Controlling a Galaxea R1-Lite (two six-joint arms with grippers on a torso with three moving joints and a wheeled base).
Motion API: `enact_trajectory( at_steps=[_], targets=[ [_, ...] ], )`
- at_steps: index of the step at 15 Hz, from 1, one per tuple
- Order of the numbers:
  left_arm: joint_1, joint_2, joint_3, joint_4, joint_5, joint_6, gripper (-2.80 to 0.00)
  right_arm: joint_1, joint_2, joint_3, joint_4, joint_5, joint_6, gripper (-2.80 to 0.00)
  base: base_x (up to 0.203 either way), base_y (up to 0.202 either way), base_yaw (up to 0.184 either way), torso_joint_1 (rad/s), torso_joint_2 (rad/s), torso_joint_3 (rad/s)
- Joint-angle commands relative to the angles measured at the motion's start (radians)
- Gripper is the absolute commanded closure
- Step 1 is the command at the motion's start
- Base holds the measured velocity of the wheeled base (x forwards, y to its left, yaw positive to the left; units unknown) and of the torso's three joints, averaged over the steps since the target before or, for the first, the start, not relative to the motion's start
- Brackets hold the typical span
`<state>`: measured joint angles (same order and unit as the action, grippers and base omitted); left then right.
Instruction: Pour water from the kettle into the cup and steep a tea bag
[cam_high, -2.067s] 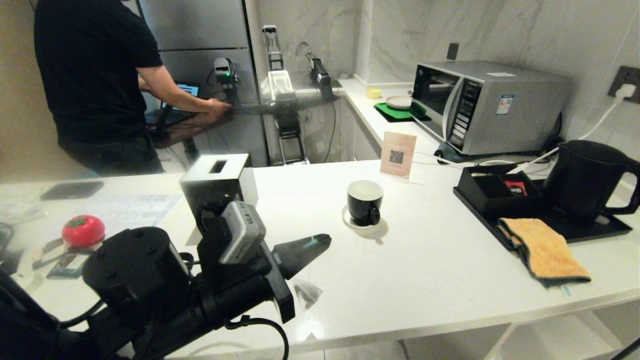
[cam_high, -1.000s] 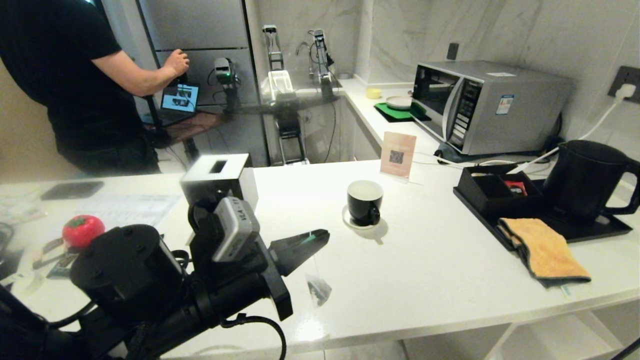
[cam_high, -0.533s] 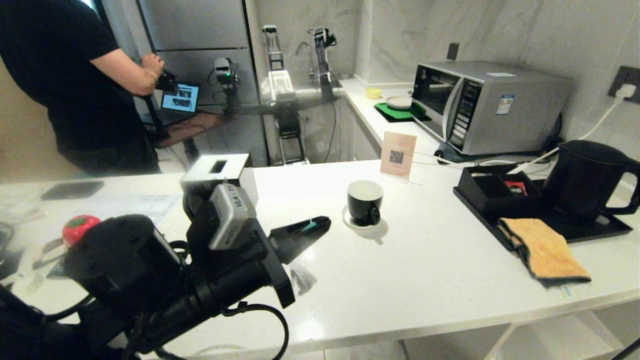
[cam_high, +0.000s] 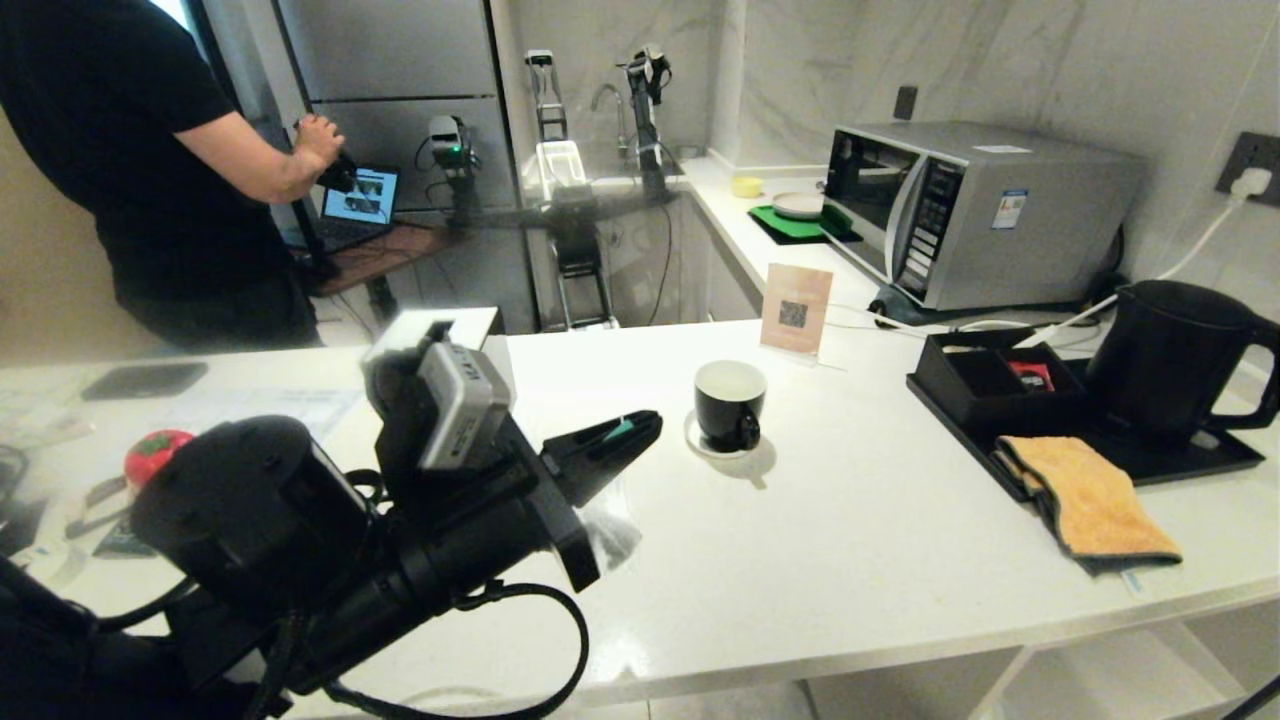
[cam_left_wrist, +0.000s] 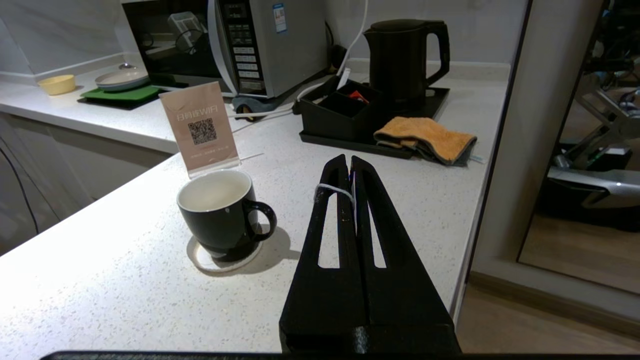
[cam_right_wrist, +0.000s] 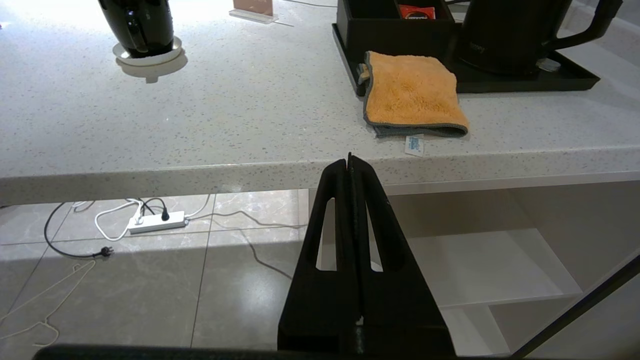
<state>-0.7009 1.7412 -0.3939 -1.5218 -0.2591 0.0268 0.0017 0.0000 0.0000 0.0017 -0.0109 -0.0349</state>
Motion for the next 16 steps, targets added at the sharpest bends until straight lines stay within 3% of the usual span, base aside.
enact_trajectory(
  at_steps=[1,12,16],
  targets=[
    [-0.003,0.01,-0.016,-0.004,-0.002,0.0,0.0,0.0,0.002,0.0,0.0,0.0,0.0,0.0,0.0,0.0,0.0,0.0,0.0,0.0],
    [-0.02,0.018,-0.322,0.324,-0.006,-0.001,0.0,0.0,0.002,0.0,0.0,0.0,0.0,0.0,0.0,0.0,0.0,0.0,0.0,0.0],
    [-0.015,0.062,-0.431,0.391,-0.001,-0.025,0.0,0.0,0.002,0.0,0.0,0.0,0.0,0.0,0.0,0.0,0.0,0.0,0.0,0.0]
  ],
)
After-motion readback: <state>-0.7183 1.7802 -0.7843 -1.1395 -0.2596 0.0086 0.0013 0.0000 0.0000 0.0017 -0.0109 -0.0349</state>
